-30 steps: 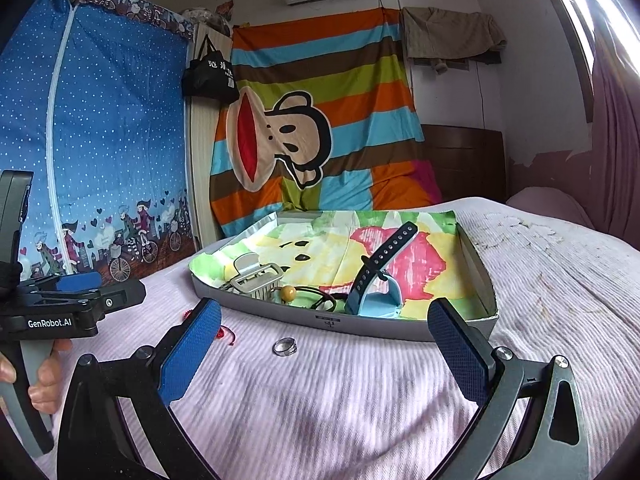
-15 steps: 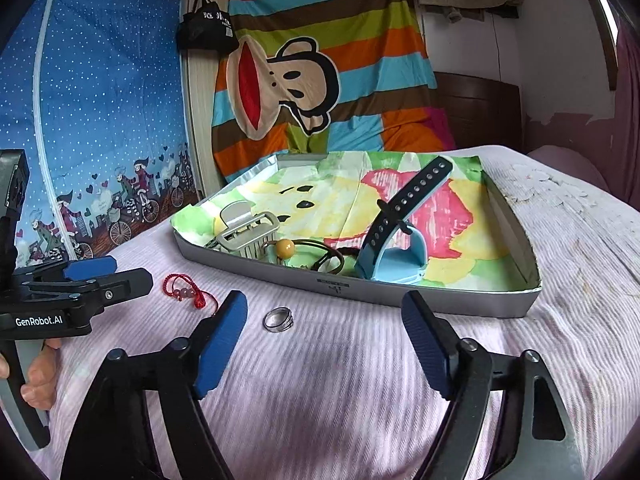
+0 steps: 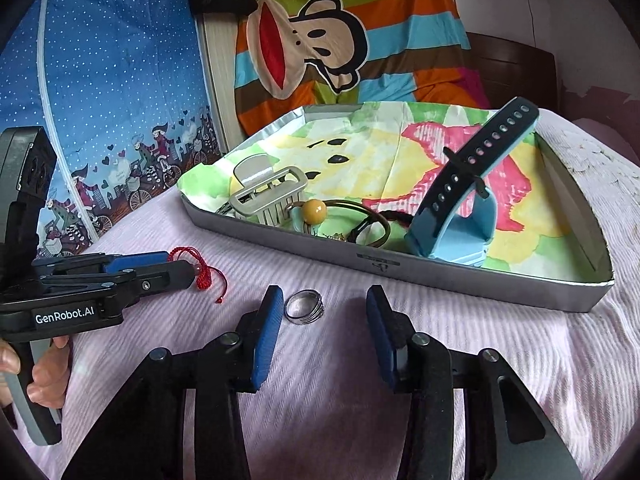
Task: Organize jewelry
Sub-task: 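Grasp the red cord with the left gripper while the right gripper grasps the silver ring, then carry the red cord and silver ring into the tray and open both grippers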
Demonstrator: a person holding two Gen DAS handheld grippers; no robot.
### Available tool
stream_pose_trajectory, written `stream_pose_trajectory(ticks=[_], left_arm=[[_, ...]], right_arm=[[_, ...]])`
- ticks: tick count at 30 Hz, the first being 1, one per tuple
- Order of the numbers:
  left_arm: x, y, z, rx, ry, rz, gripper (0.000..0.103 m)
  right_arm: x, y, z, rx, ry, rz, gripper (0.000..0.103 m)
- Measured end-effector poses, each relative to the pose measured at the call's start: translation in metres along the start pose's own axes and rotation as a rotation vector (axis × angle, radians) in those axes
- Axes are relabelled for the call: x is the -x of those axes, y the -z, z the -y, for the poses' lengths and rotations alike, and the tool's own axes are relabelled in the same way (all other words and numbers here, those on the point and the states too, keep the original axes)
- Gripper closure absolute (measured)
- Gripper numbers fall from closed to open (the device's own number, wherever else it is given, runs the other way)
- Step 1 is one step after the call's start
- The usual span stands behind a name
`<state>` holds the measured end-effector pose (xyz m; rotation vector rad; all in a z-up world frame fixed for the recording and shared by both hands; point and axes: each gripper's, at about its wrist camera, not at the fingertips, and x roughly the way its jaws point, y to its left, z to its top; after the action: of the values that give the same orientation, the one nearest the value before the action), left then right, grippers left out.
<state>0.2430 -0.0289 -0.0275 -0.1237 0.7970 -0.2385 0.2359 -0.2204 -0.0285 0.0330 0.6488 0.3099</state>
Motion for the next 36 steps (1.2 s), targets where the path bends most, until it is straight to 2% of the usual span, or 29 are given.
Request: stream_pose_trajectory(ticks=[7,16,20,27,31,36], left_arm=[[-0.002,0.001,0.000,0.005,0.032,0.002,0.096],[0.018,0.005,0.005,-0.023,0.031,0.093,0.097],[0.033,0.007,0.013,-0.053,0.049,0.156,0.097],[0.057,-0.005,0.019,-0.037,0.076,0.249,0.098],[0.063,-0.021,0.032,-0.046,0.085,0.282,0.098],[0.047,-0.040,0.050,-0.045,0.078,0.279,0.098]], right_arm=[[-0.009,0.002,0.002,-0.023,-0.024,-0.018,0.085],[0.003,0.007,0.005,-0.036,-0.021,0.027,0.085],[0.017,0.008,0.011,-0.054,-0.023,0.090,0.085],[0.051,0.007,0.019,-0.084,-0.001,0.235,0.085],[0.073,-0.002,0.033,-0.119,0.044,0.322,0.085],[0.080,-0.017,0.063,-0.177,0.149,0.358,0.085]])
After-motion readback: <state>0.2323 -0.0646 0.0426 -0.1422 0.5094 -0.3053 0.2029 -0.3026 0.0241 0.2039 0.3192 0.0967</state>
